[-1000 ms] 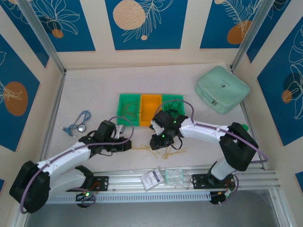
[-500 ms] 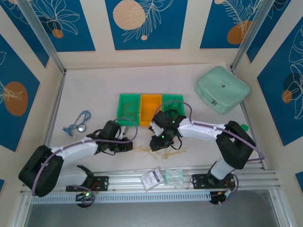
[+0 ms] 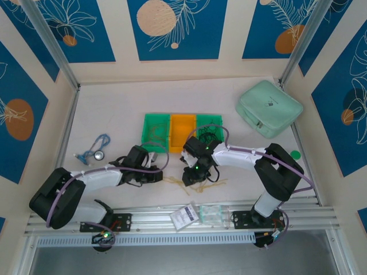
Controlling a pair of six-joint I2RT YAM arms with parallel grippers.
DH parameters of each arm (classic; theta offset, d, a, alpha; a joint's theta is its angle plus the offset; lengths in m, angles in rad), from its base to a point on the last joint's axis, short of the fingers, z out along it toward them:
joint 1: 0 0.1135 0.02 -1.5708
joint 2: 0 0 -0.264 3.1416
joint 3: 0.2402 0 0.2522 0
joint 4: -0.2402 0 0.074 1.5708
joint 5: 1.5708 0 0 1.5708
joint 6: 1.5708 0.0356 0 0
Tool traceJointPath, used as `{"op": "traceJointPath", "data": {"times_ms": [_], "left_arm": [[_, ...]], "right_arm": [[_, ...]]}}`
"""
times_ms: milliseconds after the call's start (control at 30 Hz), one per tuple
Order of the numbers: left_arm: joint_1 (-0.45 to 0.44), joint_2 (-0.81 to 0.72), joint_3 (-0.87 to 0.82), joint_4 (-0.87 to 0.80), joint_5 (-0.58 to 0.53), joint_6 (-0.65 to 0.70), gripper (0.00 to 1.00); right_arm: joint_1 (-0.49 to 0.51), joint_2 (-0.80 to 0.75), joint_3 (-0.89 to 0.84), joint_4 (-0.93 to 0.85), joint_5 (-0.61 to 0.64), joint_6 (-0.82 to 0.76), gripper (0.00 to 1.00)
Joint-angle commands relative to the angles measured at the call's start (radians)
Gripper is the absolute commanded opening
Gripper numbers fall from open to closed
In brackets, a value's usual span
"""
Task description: Untangle the cables
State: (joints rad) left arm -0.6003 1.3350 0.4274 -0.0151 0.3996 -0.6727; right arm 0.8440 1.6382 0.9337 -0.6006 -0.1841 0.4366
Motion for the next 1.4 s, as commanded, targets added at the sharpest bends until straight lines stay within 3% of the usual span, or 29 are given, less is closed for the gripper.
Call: {"op": "traceJointPath", "data": {"times_ms": [0, 533, 800, 1067, 1367], "left_arm": [[-0.008, 0.035, -0.031, 0.015, -0.006, 0.013, 0.19], [-0.008, 0.000, -0.036, -0.016, -0.023, 0.025, 0.19], [-0.007, 0.004, -0.036, -0.020, -0.024, 0.030, 0.19], [-0.009, 0.016, -0.041, -0.019, -0.027, 0.034, 0.19], [-0.008, 0.038, -0.040, 0.004, -0.012, 0.032, 0.18]], "right_arm": [[0.005, -0.001, -0.016, -0.057, -0.019, -0.023, 0.29], [0.019, 0.039, -0.014, -0.080, -0.030, -0.027, 0.27], [0.016, 0.054, -0.016, -0.001, -0.097, -0.005, 0.05], [-0.007, -0.044, -0.092, 0.153, -0.093, 0.104, 0.00], [0.039, -0.134, -0.196, 0.396, 0.026, 0.272, 0.00]]}}
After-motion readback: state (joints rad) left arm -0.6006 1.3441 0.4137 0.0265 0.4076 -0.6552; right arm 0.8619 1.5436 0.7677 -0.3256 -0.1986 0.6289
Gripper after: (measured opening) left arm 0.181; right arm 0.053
